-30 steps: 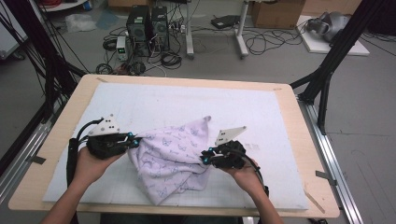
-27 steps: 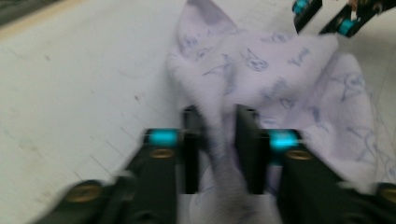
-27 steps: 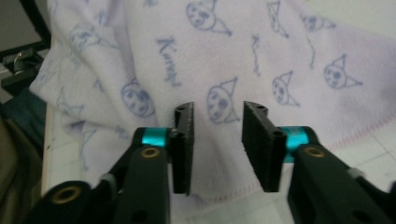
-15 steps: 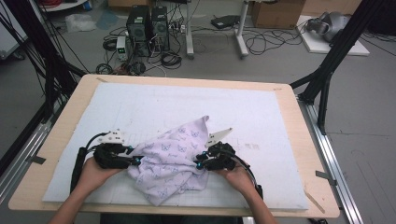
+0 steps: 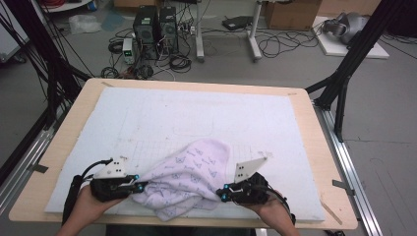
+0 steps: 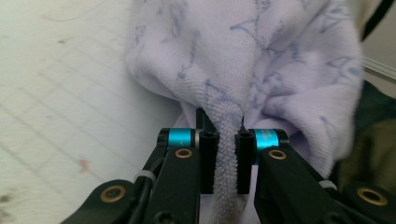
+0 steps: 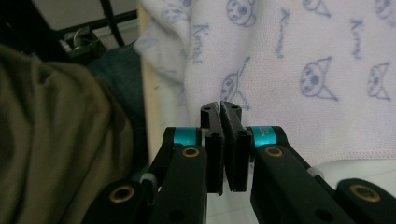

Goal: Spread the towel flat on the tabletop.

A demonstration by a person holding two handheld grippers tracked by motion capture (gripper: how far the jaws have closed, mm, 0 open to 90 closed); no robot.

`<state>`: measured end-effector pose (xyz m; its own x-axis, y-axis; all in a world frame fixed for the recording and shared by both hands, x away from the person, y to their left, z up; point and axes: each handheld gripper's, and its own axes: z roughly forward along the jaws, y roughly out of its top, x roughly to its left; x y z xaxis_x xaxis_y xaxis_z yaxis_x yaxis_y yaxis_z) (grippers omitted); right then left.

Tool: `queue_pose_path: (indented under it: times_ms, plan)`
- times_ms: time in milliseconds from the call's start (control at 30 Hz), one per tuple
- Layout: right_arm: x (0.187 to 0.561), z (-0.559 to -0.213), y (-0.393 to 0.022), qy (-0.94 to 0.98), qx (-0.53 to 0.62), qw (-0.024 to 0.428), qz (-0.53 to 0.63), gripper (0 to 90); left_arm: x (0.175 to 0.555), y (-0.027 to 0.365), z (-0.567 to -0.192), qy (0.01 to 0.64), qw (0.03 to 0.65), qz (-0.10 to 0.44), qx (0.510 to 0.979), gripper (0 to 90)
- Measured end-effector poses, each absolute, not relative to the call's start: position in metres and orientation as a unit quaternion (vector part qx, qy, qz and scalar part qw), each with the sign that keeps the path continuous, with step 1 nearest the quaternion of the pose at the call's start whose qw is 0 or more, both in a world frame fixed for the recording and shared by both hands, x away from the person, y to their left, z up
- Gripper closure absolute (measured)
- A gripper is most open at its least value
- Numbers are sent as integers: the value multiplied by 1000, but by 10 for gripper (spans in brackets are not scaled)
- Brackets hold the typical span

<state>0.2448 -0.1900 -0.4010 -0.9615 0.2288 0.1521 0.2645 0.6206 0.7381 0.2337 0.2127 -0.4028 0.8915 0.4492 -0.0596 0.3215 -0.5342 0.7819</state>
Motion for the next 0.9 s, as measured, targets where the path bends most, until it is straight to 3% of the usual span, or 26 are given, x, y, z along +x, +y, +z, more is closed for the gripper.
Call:
queue_pose_path:
  times_ms: [67,200,433,600,900]
  plan:
    - [238,-398,-191,-904,-131,24,-407,854,230,213,-400,219,432,69,872,641]
    - [246,-386,-200,-893,-141,16,-427,720,235,219,-391,228,447,73,862,494]
    - [291,-384,-197,-875,-189,-28,-445,589,272,226,-375,250,489,74,832,476]
    - [324,-400,-187,-883,-221,-66,-408,556,295,221,-373,268,497,79,822,477]
    - [357,-428,-188,-883,-278,-74,-372,509,344,197,-422,313,401,63,859,490]
